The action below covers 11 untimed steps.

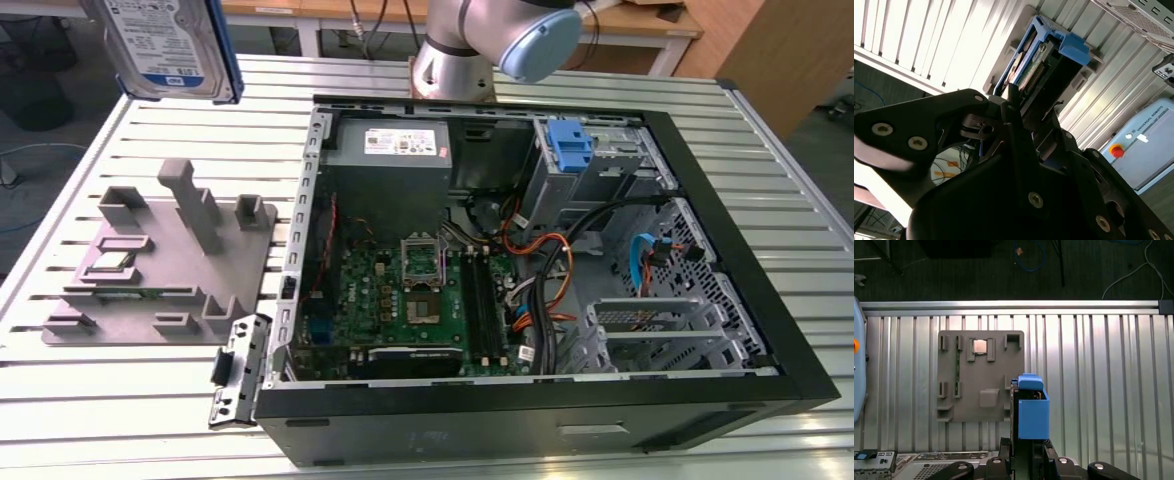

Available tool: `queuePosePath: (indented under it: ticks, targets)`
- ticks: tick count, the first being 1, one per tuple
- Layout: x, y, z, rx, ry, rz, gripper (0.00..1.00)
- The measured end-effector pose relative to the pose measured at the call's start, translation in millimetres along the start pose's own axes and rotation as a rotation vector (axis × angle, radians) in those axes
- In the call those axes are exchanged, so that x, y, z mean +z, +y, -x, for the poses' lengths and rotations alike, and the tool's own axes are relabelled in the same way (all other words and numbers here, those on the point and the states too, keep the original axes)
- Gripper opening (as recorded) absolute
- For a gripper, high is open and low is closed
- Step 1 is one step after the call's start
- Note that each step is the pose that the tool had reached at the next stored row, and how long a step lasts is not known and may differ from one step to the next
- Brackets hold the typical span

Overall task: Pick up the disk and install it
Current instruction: 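Pick up the disk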

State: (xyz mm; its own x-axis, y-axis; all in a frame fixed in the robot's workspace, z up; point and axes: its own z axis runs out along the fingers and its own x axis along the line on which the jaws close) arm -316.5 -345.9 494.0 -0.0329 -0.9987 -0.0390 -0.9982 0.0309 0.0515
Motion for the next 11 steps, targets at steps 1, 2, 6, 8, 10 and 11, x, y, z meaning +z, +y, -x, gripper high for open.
queuePosePath:
  ticks: [1, 2, 6, 8, 10, 11]
  targets:
    - [0.0, -0.9, 0.1, 0.000, 0.0000, 0.0000, 0.35]
    - [-0.1, -1.4, 0.1, 0.000, 0.0000, 0.0001, 0.35]
    - [-0.1, -1.7, 0.1, 0.000, 0.0000, 0.0000, 0.35]
    - [-0.1, -1.7, 0.1, 0.000, 0.0000, 0.0001, 0.35]
    - [-0.1, -1.8, 0.1, 0.000, 0.0000, 0.0000, 0.35]
    - [-0.1, -2.1, 0.1, 0.000, 0.0000, 0.0000, 0.35]
